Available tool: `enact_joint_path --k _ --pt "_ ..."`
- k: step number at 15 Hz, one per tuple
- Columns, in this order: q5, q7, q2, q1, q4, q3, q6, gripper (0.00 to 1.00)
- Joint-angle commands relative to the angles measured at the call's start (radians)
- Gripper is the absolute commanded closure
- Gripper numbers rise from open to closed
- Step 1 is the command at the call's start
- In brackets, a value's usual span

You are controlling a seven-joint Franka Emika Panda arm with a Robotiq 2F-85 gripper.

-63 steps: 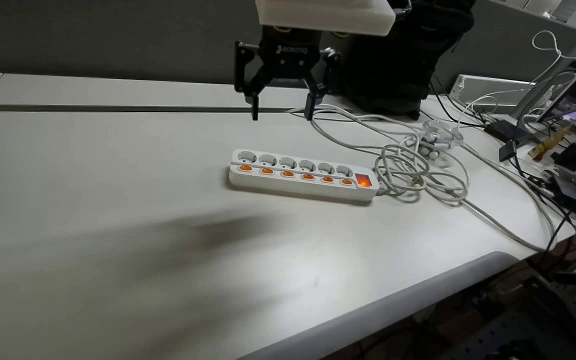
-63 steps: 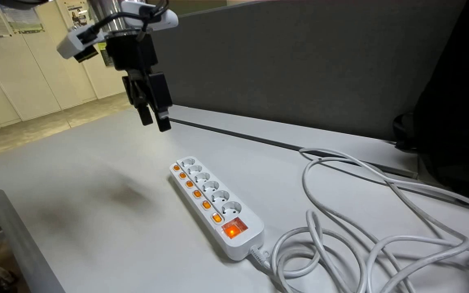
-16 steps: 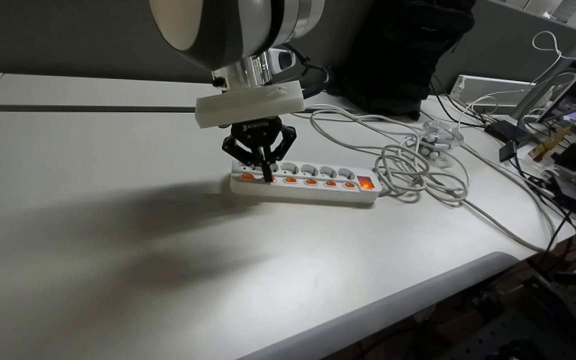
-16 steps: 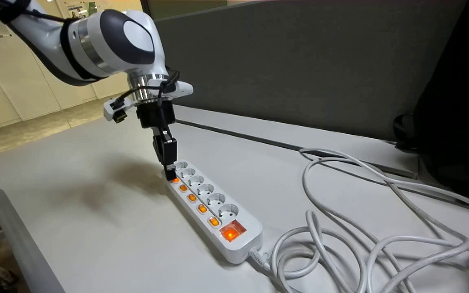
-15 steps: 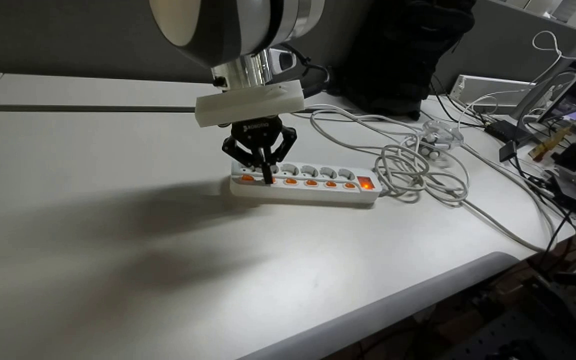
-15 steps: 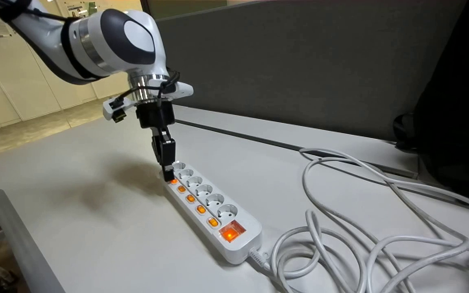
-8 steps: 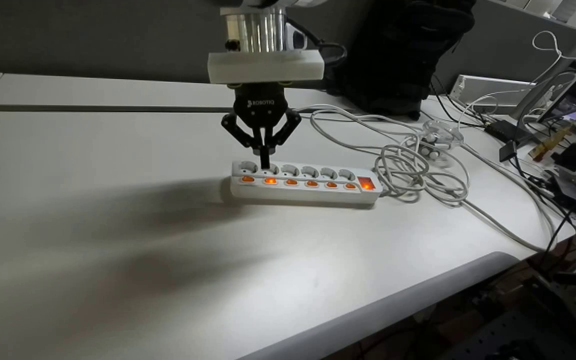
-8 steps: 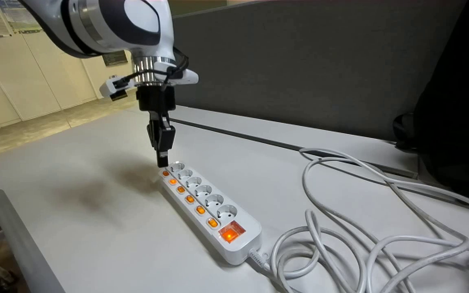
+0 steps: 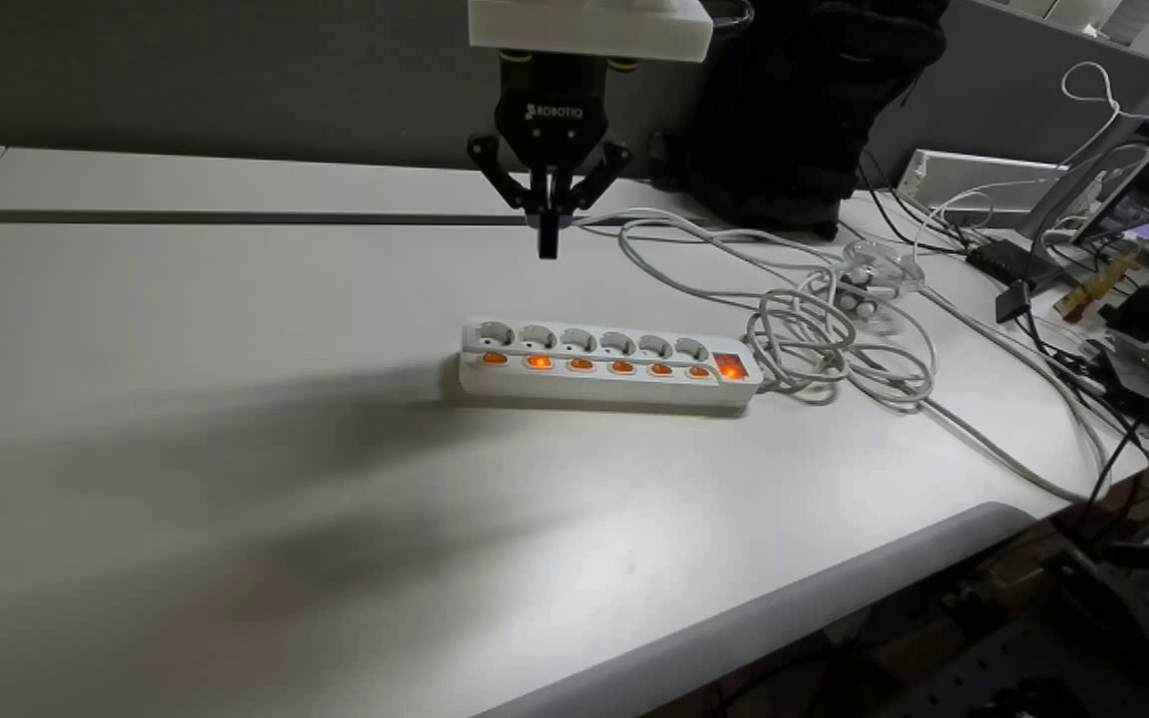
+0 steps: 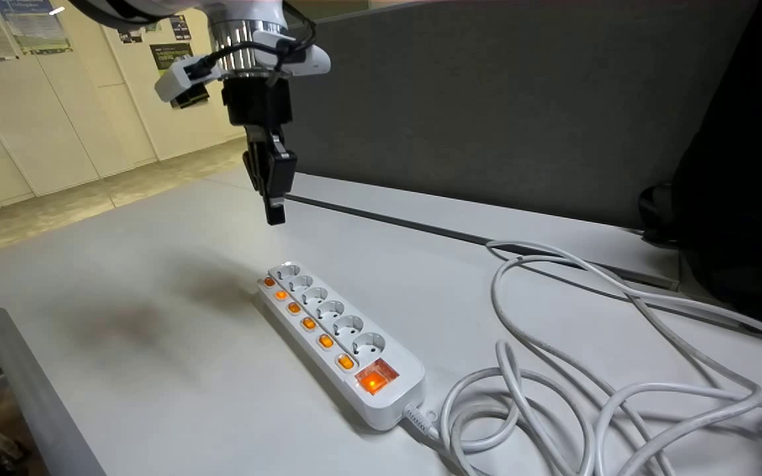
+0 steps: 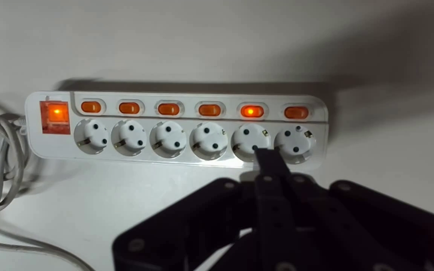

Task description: Press the second and third button from the left.

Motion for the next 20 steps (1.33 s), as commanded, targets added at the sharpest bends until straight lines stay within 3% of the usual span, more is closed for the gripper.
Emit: enact_joint_path --k 1,20 --pt "-0.002 0.004 0.008 -0.009 0.001 0.01 0.0 1.0" --pt "-0.009 -0.006 -0.093 -0.072 -0.203 -0.022 0.056 1.0"
